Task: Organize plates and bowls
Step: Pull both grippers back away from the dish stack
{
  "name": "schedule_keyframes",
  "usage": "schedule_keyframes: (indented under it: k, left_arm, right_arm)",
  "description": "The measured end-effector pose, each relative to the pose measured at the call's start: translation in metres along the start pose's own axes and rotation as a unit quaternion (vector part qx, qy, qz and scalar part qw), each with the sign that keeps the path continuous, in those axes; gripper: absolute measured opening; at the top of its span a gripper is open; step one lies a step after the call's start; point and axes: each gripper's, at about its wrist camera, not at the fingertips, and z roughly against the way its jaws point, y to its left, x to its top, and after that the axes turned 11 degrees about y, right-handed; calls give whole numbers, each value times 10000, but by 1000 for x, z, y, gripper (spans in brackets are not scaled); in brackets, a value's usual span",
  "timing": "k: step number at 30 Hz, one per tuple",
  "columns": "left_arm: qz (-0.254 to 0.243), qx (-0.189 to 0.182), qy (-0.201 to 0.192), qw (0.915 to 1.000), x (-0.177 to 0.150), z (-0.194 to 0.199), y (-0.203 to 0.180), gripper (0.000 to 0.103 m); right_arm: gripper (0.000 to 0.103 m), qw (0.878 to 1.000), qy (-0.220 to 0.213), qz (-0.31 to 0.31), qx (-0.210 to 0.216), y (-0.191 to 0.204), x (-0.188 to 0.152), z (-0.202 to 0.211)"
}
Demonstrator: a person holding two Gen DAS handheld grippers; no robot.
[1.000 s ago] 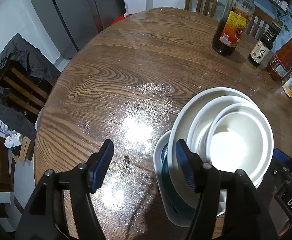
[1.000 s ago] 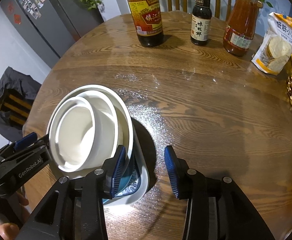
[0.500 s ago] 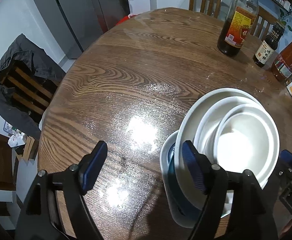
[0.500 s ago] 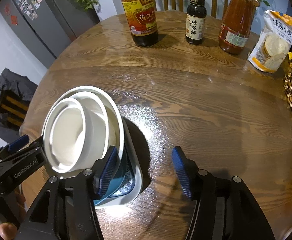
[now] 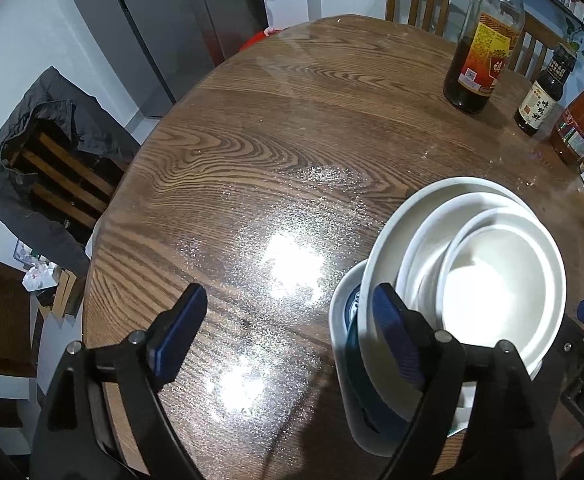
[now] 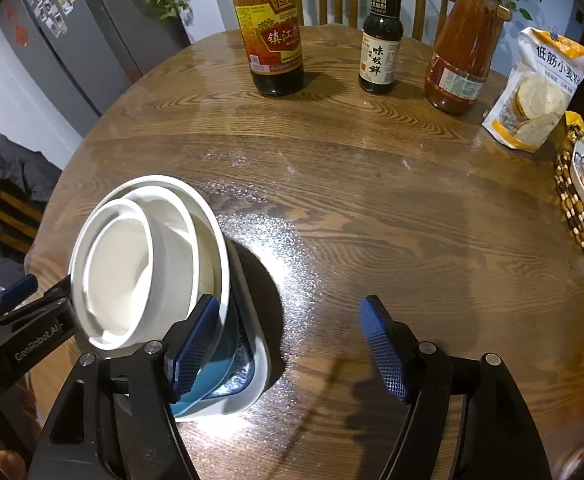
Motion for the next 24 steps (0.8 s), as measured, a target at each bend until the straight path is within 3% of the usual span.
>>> schedule_keyframes:
  k: [7,17,19,24]
  left_arm:
    - [21,75,-21,10000,-1,1,0,87]
    - [145,-22,-218,9997,-2,10,5,87]
    - [152,-88,-305,9994,-1,17,6,95]
    - [134,-98,-461,9988,-3,27,4,96]
  right_arm:
    - [81,9999,-57,51,-122,1,0,1]
    - [82,9996,-180,134,-171,2,-1,6]
    - [82,9994,-228,145,-195,2,-1,9]
    - [82,9991,-388,111,-123,-1,-3,21]
